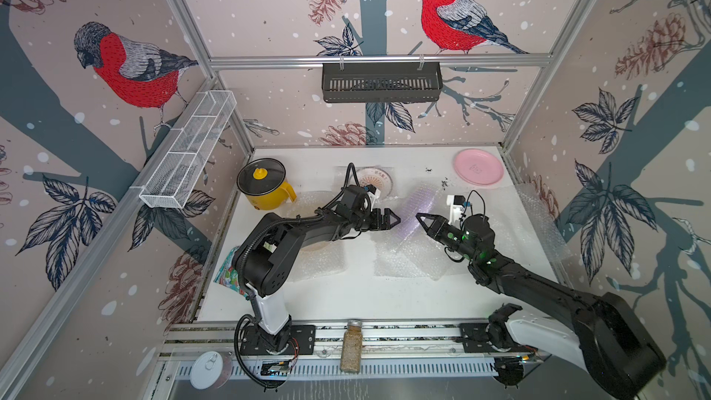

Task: Unpack dinner plates from bubble wrap
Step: Unwrap the bubble wrap.

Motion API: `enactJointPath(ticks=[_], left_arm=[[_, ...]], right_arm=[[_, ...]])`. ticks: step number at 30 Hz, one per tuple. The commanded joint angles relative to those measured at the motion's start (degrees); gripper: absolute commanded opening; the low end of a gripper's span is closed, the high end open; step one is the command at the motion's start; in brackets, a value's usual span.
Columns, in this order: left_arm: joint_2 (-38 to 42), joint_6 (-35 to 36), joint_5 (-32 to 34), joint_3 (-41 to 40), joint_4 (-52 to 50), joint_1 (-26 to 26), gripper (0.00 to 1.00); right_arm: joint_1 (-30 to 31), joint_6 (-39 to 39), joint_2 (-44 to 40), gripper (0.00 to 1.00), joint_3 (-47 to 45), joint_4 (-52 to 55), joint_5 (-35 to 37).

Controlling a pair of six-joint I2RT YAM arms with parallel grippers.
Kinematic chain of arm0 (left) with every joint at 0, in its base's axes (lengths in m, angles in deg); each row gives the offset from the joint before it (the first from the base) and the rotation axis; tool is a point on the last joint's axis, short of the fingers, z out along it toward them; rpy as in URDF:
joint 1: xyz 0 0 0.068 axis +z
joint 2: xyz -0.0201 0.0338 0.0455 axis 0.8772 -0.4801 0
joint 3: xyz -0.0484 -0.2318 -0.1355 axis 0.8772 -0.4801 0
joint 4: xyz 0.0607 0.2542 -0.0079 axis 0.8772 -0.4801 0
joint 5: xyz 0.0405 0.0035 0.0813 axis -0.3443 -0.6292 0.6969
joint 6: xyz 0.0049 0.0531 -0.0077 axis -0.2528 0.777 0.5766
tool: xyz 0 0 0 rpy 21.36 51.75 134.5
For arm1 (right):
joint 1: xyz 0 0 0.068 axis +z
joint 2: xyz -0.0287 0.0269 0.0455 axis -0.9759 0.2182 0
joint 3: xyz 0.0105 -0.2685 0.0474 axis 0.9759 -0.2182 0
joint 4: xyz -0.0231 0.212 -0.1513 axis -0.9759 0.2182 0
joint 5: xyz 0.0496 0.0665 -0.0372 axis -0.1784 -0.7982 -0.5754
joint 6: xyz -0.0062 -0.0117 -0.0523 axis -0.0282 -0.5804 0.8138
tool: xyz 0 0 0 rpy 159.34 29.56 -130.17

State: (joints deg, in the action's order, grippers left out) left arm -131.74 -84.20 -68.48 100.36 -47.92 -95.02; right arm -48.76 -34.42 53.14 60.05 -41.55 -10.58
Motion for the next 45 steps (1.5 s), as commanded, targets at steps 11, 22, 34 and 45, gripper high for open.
enactJointPath(ticks=[11,22,34,45], left_arm=[[17.88,-3.34,1.22,-9.43,0.99,0.41,0.98],[27.13,-3.74,5.35,-17.62,0.43,-6.38,0.98],[12.81,-6.71,8.06,-13.17,9.42,-15.20,0.98],[2.17,-7.77,16.23,-10.06,8.17,-16.39,0.98]], right_arm=[[-0.09,1.70,0.95,0.06,7.78,6.36,-2.28],[-3.84,4.79,0.51,0.06,19.50,15.70,-3.09],[-11.96,9.21,-7.20,0.05,26.20,34.32,-0.08],[-18.54,11.80,-11.52,0.04,32.55,47.39,-3.32]])
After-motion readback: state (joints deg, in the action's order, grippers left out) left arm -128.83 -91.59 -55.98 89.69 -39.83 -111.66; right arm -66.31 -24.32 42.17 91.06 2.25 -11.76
